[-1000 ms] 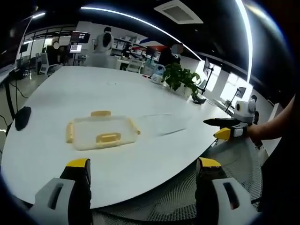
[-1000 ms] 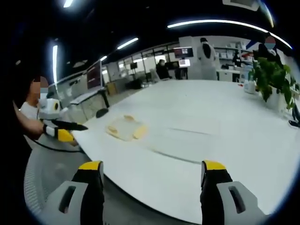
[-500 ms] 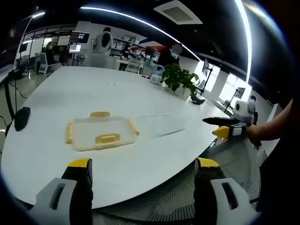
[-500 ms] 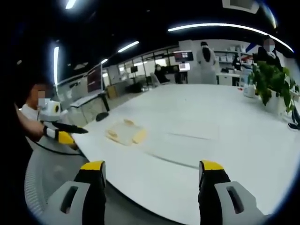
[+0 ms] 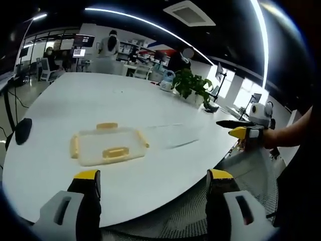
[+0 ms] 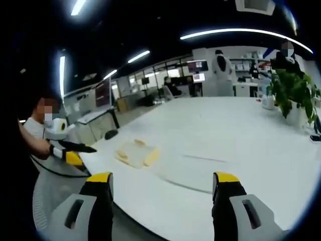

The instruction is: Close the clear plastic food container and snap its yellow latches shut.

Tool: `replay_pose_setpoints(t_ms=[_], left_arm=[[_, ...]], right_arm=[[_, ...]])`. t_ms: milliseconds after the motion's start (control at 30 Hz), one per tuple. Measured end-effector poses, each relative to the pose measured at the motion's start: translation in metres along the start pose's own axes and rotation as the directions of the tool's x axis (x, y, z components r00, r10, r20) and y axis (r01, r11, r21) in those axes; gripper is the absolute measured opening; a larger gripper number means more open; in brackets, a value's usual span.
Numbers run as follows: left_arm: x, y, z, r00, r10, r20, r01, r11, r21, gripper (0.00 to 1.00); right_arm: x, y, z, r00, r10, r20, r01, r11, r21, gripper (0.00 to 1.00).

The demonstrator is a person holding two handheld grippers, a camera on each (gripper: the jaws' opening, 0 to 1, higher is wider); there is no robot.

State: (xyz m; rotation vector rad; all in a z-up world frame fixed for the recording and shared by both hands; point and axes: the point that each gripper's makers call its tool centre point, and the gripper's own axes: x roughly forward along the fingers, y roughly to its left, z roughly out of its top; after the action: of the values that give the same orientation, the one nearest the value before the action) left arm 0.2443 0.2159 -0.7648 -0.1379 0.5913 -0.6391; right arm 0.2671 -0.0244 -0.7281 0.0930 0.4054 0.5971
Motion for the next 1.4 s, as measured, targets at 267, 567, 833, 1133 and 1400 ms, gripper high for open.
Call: replay_pose_setpoints(t_ms=[267, 567, 833, 1133, 1400], left_arm=[[0.001, 0.003, 0.003, 1.0, -0.01, -0.001, 0.01, 1.0, 0.007, 0.84], [0.003, 0.004, 0.005, 1.0, -0.015, 0.002, 0.015, 1.0, 0.005, 0.83], [0.004, 0.006, 0.008, 1.0, -0.016, 0.003, 0.016, 1.0, 0.014, 0.82], [0.002, 0.018, 0.012, 1.0, -0.005, 0.004, 0.005, 1.0, 0.016, 0.82], [0.005, 0.026, 0.019, 1.0, -0.006, 0.016, 0.006, 1.0, -0.002, 0.86]], right_arm=[[0.003, 0.001, 0.001, 1.0, 0.007, -0.005, -0.007, 1.0, -0.011, 0.8], [0.006, 0.003, 0.02, 0.999, 0.023, 0.023, -0.022, 0.999, -0.026, 0.8], [0.015, 0.008, 0.028, 0.998, 0.042, 0.045, -0.041, 0.999, -0.036, 0.79], [0.027, 0.02, 0.034, 0.996, 0.074, 0.046, -0.071, 0.996, -0.049, 0.77], [0.04, 0.032, 0.043, 0.992, 0.109, 0.056, -0.106, 0.993, -0.059, 0.78]])
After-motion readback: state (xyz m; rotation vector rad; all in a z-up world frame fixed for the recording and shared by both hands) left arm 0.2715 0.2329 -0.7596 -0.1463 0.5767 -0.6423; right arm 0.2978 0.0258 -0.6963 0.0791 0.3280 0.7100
